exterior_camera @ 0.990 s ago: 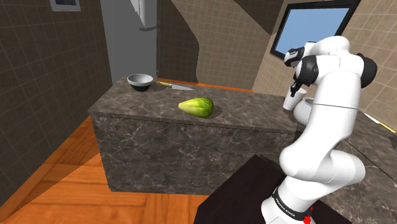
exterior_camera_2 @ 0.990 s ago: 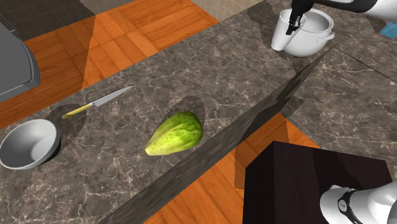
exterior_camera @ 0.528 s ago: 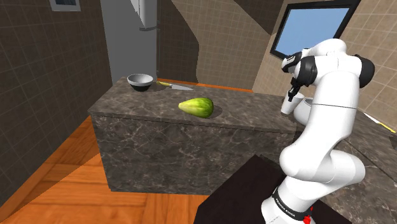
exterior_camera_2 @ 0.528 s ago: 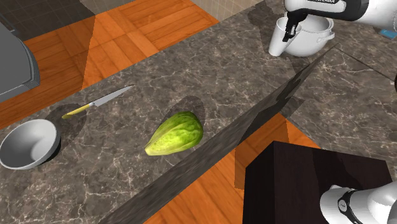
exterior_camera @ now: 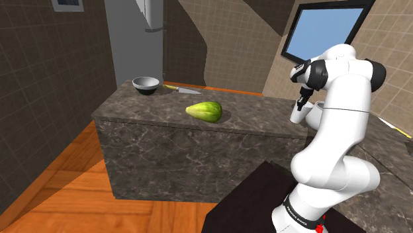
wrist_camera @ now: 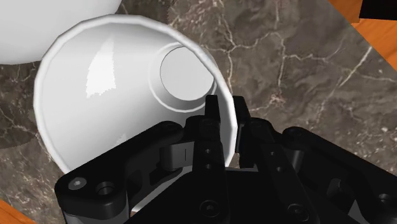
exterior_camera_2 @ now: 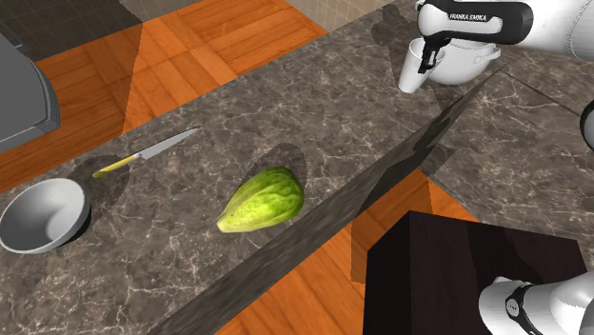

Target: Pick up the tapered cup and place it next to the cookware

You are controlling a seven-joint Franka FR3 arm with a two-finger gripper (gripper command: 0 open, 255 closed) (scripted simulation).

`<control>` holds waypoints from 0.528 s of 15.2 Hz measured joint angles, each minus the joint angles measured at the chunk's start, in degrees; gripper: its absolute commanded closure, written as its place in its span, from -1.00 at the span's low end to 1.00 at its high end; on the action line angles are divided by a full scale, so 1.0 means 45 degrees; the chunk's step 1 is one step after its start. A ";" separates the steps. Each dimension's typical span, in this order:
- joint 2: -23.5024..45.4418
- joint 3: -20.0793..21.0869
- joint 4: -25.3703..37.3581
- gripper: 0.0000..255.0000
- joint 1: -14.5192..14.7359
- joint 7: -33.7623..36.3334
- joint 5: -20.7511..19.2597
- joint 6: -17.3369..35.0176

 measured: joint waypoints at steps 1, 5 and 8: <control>0.0023 0.0008 -0.0066 1.00 0.0004 0.0002 0.0009 0.0086; 0.0057 0.0018 -0.0085 1.00 0.0005 0.0010 0.0020 0.0143; 0.0056 0.0018 -0.0086 -1.00 0.0005 0.0011 0.0021 0.0148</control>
